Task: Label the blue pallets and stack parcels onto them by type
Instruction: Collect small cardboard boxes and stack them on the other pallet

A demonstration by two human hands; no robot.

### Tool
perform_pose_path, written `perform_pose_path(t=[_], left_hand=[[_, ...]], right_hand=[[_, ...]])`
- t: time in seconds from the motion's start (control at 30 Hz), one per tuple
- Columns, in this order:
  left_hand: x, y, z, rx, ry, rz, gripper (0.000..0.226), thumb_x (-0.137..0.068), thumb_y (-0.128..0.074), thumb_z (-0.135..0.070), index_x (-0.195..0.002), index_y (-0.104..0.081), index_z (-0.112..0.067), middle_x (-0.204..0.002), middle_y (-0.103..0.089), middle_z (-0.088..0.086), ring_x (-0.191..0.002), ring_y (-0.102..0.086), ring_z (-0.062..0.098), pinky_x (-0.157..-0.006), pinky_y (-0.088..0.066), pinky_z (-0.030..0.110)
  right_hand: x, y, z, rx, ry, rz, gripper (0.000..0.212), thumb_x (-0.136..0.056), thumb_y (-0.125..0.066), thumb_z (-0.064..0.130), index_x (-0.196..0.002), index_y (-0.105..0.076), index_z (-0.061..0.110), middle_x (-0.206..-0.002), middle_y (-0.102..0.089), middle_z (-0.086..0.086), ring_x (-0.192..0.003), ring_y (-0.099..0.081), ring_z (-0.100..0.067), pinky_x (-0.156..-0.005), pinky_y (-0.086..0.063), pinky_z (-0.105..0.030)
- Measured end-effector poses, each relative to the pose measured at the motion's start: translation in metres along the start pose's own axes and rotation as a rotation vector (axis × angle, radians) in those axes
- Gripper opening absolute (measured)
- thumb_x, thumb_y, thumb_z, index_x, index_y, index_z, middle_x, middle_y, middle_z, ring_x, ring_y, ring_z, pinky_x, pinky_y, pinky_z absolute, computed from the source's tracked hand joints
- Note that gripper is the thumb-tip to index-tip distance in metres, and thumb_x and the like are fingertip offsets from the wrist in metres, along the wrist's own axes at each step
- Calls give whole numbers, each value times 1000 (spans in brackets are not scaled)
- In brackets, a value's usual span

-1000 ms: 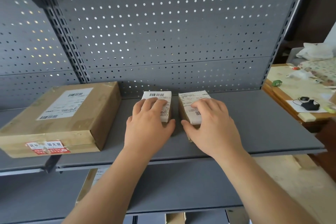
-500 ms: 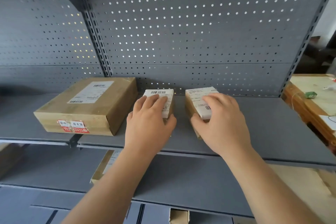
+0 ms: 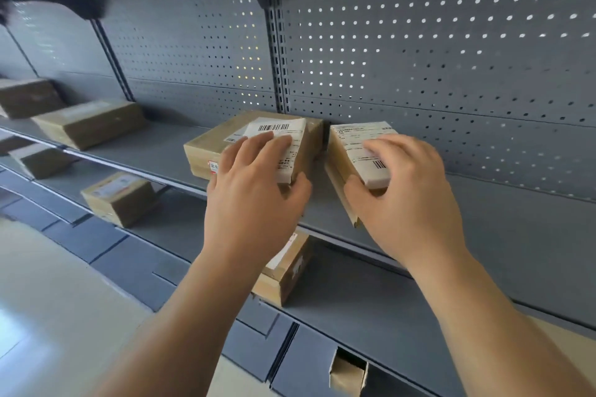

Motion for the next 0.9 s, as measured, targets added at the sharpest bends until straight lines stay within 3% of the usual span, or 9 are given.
perform_pose_path(t=[0.33,0.53,0.9], left_hand=[[33,69,97,-68,160,-152,60,-86,-44,-62,-139,-56,-35,-146,-53,-10,-139,-38,23,-106,-44,57],[66,115,185,-162,300,-220,55,-86,-51,-59,-134,-59,-36,-142,-56,-11,-136,-41,21,-101,-48,52],[144,191,332,-305,574,-263,51,-86,-52,-57,-132,-57,-36,-142,-55,-12,-138,-38,20,-104,-45,49]], right_hand=[[6,-52,110,-127,204,99,63,-82,-48,52,-132,-63,18,-134,-58,2,-131,-42,-19,-100,-48,-45],[28,-120,200,-189,304,230,54,-83,-57,45,-129,-64,17,-130,-59,2,-126,-46,-21,-101,-47,-44],[89,-234,341,-265,426,459,61,-82,-49,51,-133,-62,19,-137,-57,2,-129,-44,-20,-100,-47,-47]])
Point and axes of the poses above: each hand's wrist, its own x-axis away from the middle knuckle, its own y-axis out of the back of the hand, z = x × y, the point moved 1 cm from there along -x, towards the middle knuckle
